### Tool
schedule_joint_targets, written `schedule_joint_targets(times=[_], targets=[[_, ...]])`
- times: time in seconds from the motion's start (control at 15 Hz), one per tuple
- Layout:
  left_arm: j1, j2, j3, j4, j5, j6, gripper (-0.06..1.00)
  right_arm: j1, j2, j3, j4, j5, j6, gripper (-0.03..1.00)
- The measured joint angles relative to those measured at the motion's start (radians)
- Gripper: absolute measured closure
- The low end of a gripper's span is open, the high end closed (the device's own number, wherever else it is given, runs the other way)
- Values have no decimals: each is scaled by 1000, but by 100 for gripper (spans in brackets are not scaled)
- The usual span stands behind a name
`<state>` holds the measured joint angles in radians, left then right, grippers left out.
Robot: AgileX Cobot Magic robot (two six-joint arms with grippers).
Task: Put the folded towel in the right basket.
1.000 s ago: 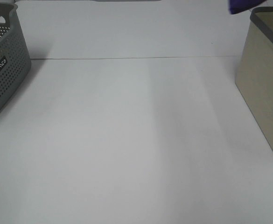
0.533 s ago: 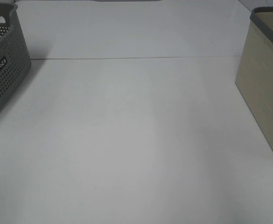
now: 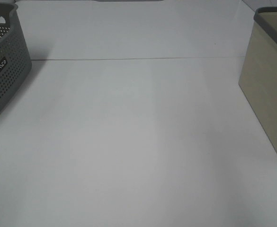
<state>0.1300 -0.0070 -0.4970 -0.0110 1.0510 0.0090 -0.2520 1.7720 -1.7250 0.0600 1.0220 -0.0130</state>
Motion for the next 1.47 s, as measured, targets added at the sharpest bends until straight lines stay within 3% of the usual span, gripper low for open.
schedule_joint_targets(times=[0.27, 0.6, 1.0, 1.2, 1.47], targets=[[0, 0, 0, 0, 0, 0, -5, 34, 0, 0, -3, 49, -55, -1], [0, 0, 0, 0, 0, 0, -5, 242, -51, 0, -34, 51, -58, -1], [0, 0, 0, 0, 0, 0, -5, 256, -174, 29, 13, 180, -2, -1], [0, 0, 0, 0, 0, 0, -5, 256, -379, 215, 75, 125, -13, -1], [0, 0, 0, 0, 0, 0, -5, 256, -713, 548, 79, 28, -60, -1]])
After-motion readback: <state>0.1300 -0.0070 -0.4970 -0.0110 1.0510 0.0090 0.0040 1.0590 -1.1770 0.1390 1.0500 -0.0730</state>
